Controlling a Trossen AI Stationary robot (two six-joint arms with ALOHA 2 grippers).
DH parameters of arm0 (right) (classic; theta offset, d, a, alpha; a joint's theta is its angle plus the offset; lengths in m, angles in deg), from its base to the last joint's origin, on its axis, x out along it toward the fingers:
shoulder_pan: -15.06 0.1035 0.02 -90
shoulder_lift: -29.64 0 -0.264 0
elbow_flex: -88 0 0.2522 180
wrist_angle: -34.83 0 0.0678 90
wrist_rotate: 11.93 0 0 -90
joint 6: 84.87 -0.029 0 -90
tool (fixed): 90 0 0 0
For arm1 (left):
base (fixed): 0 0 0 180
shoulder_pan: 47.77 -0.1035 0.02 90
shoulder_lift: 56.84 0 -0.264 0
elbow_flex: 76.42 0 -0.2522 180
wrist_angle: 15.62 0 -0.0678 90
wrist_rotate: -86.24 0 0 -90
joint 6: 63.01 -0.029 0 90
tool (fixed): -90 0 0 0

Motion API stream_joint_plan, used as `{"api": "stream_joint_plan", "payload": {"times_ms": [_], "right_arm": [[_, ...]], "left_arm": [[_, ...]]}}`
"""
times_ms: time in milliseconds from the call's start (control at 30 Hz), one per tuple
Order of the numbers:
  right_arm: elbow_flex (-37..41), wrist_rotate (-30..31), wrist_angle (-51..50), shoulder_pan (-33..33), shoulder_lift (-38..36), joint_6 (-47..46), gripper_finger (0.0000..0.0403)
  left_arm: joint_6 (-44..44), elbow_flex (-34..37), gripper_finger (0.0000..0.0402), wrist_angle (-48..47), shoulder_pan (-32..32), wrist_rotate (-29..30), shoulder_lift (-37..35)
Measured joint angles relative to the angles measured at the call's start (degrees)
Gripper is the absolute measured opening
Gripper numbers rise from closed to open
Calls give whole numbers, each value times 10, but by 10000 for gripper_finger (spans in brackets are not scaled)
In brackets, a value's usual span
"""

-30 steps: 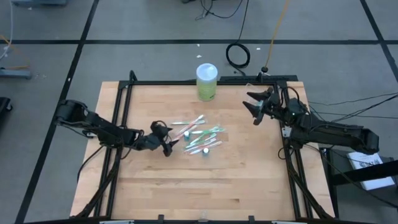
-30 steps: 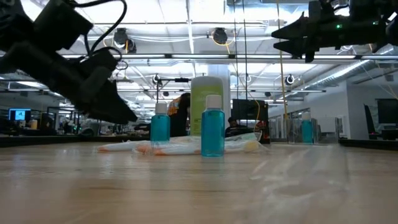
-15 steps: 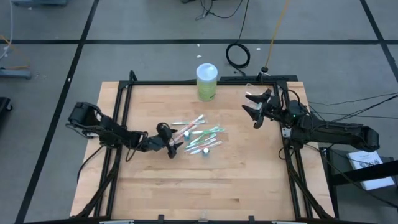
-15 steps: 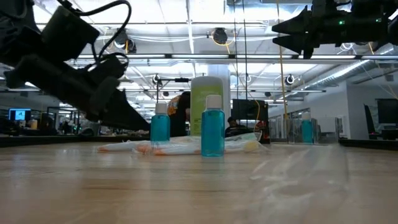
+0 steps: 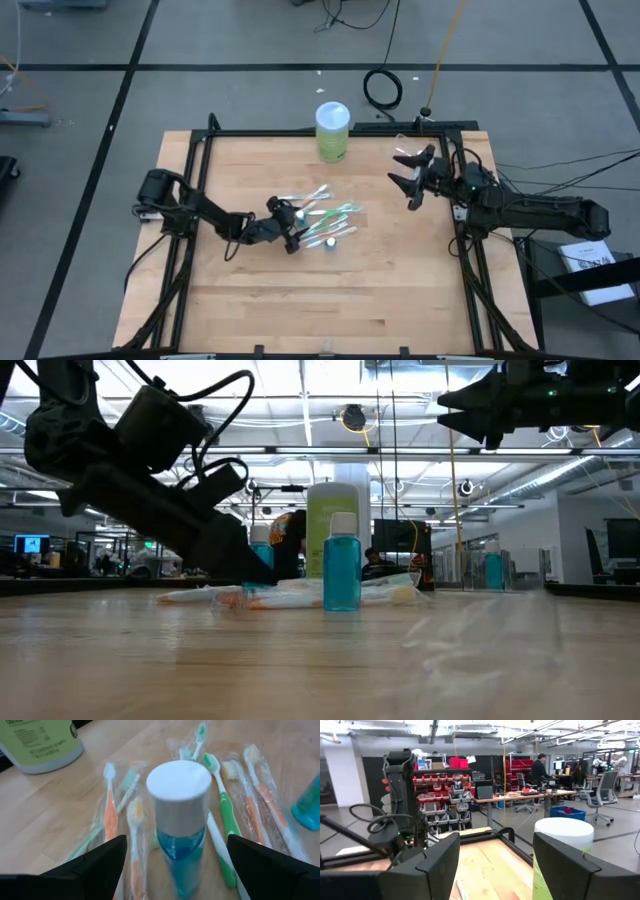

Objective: Pick & Place toothbrushing station
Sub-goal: Put the blue mouthwash bottle into the transparent organizer

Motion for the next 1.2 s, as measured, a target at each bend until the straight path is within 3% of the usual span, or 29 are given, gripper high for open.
{"api": "stream_joint_plan", "payload": {"times_ms": [867, 1200], "right_arm": [[0, 2, -10, -1, 0, 1, 247], [0, 2, -12, -1, 0, 1, 247]], "left_arm": [[-22, 0, 353, -43, -14, -24, 0], [-33, 0, 289, -4, -14, -59, 0]]}}
